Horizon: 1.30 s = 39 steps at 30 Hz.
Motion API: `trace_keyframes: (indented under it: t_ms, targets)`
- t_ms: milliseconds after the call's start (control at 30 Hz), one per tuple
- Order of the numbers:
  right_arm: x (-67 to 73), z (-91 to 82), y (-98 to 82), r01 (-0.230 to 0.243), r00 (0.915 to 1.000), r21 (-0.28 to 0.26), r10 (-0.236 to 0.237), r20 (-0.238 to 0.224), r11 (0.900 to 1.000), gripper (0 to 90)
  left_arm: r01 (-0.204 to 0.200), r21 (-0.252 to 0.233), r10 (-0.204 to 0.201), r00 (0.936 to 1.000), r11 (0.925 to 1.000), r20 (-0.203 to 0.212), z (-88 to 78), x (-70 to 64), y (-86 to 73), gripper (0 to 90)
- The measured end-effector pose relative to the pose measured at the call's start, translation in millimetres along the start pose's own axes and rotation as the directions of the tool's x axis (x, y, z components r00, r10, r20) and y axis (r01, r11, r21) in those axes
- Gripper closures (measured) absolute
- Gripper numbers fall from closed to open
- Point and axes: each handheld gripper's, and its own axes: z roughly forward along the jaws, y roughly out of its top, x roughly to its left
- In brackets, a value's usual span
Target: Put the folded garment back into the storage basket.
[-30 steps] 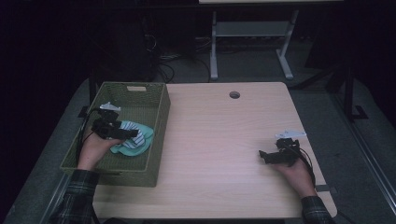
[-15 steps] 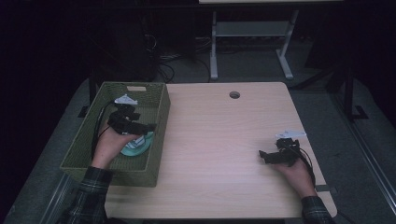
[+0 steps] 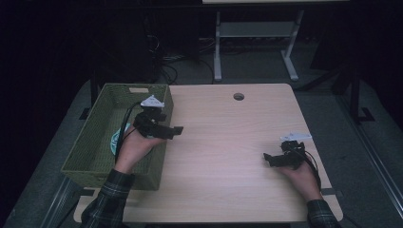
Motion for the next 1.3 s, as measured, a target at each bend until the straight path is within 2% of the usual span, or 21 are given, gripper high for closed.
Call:
trace_keyframes:
  t_ms: [367, 733, 833, 1000, 1167, 1300]
  targets:
    - [-0.1, 0.0, 0.0, 0.001, 1.0000, 0.000, -0.001, -0.001, 1.000, 1.2, -0.056, 0.005, 0.056, 0.9977, 0.9984, 0.038, 34.0, -32.8, 0.5, 14.9]
    - [0.0, 0.0, 0.0, 0.000, 1.0000, 0.000, 0.000, 0.000, 1.000, 1.2, -0.113, 0.030, 0.112, 0.9920, 0.9931, 0.059, 67.8, -61.4, -12.8, 14.9]
    - [-0.2, 0.0, -0.1, 0.002, 1.0000, 0.000, -0.002, 0.000, 1.000, 1.2, -0.131, 0.038, 0.129, 0.9900, 0.9907, 0.057, 76.5, -65.5, -18.4, 14.9]
    - [-0.1, 0.0, 0.0, 0.002, 1.0000, 0.000, -0.002, 0.000, 1.000, 1.2, -0.136, 0.050, 0.133, 0.9894, 0.9895, 0.059, 89.2, -69.3, -27.8, 14.8]
    - [-0.1, 0.0, -0.1, 0.002, 1.0000, 0.000, -0.002, 0.000, 1.000, 1.2, -0.129, 0.055, 0.127, 0.9910, 0.9901, 0.043, 99.3, -68.0, -37.5, 14.7]
    - [-0.2, 0.0, -0.1, 0.003, 1.0000, 0.000, -0.003, 0.000, 1.000, 1.2, -0.114, 0.062, 0.111, 0.9927, 0.9916, 0.047, 105.9, -64.7, -45.5, 14.7]
